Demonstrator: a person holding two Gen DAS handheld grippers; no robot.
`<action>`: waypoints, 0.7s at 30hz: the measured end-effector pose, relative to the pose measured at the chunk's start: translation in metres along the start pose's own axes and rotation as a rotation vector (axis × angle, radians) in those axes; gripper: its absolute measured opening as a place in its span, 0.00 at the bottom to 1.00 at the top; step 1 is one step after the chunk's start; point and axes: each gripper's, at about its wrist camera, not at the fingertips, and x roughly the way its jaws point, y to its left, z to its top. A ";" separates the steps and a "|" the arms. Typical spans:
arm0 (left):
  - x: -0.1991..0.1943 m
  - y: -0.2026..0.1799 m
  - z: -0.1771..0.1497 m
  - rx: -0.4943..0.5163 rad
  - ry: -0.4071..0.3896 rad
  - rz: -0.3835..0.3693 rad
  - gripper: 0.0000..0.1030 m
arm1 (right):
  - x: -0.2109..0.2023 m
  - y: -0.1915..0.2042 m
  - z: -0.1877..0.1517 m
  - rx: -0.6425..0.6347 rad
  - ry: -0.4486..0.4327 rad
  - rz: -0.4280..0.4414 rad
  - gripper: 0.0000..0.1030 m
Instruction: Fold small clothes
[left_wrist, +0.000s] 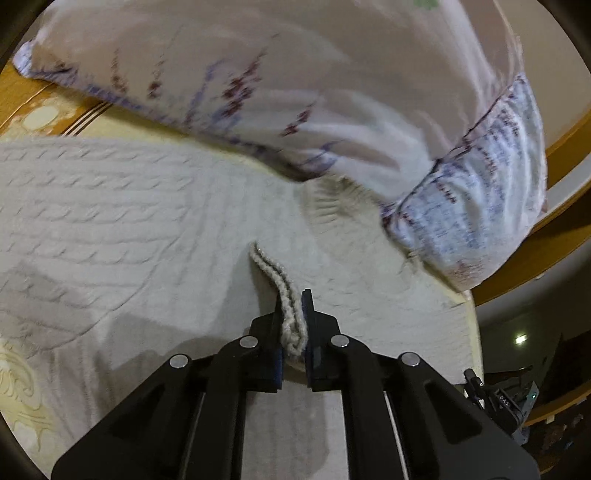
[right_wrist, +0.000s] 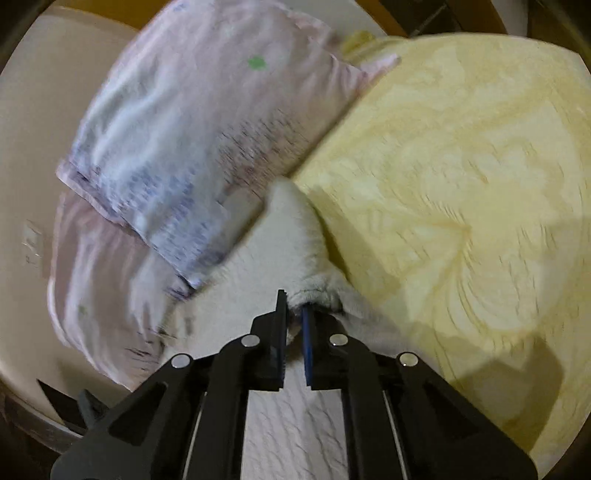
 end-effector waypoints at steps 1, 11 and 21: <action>0.003 0.003 -0.002 -0.005 0.008 0.013 0.07 | 0.003 -0.001 -0.002 -0.006 0.009 -0.023 0.07; -0.025 0.009 -0.007 0.011 0.006 -0.013 0.25 | -0.039 0.014 -0.012 -0.144 -0.107 -0.157 0.53; -0.180 0.150 -0.024 -0.261 -0.300 0.234 0.66 | -0.042 0.041 -0.025 -0.302 -0.062 -0.081 0.63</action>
